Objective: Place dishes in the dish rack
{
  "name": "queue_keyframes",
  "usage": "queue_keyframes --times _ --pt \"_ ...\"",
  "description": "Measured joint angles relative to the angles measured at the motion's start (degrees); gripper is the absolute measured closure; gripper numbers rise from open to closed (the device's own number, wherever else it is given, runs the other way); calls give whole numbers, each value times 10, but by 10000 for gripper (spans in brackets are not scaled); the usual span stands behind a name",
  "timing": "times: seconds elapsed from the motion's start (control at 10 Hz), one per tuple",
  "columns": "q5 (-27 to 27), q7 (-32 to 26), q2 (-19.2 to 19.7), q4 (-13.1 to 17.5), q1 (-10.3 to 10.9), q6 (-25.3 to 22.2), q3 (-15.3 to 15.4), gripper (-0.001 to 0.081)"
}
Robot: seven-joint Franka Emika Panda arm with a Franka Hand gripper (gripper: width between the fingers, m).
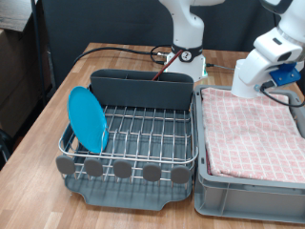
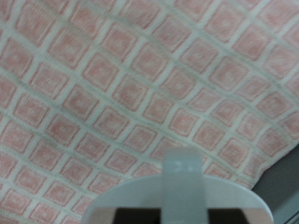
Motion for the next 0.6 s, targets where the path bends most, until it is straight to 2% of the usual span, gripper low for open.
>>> queue_keyframes --times 0.1,0.3,0.6 --pt "-4 19 -12 -9 -2 14 -4 734" --pt "-3 25 -9 -8 -2 14 -5 734" --pt "13 72 -9 0 -6 28 -29 734"
